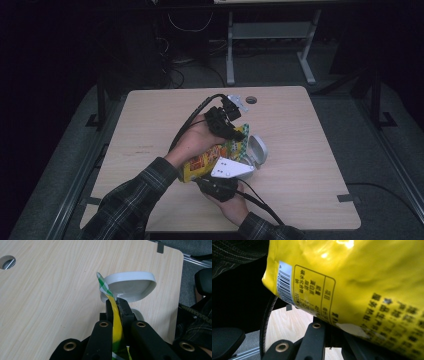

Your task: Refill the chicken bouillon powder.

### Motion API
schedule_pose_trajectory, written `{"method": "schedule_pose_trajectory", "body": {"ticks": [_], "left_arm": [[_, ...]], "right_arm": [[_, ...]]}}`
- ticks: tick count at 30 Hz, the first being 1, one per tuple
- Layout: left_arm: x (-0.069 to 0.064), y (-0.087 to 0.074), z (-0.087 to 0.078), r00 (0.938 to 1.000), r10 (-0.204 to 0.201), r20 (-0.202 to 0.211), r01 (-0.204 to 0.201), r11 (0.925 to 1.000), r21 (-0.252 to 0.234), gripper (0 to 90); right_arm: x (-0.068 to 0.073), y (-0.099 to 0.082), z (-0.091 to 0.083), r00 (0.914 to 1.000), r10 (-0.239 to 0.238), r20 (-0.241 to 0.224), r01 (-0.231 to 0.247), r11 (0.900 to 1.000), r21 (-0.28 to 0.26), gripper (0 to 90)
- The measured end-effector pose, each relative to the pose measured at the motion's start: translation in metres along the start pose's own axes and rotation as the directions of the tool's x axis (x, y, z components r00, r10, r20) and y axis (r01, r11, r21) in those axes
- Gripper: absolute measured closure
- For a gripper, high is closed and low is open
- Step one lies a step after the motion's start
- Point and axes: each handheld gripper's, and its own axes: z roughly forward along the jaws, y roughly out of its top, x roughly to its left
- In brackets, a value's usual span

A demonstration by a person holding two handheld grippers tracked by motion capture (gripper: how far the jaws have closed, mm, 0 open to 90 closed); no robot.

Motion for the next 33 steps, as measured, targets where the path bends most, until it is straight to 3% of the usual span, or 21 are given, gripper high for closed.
{"method": "schedule_pose_trajectory", "body": {"ticks": [33], "left_arm": [[0.0001, 0.0012, 0.0005, 1.0000, 0.008, 0.000, -0.008, 0.9998, 0.017, 89.8]], "right_arm": [[0.0002, 0.0001, -0.0001, 1.0000, 0.003, -0.005, -0.003, 1.0000, -0.003, 90.0]]}}
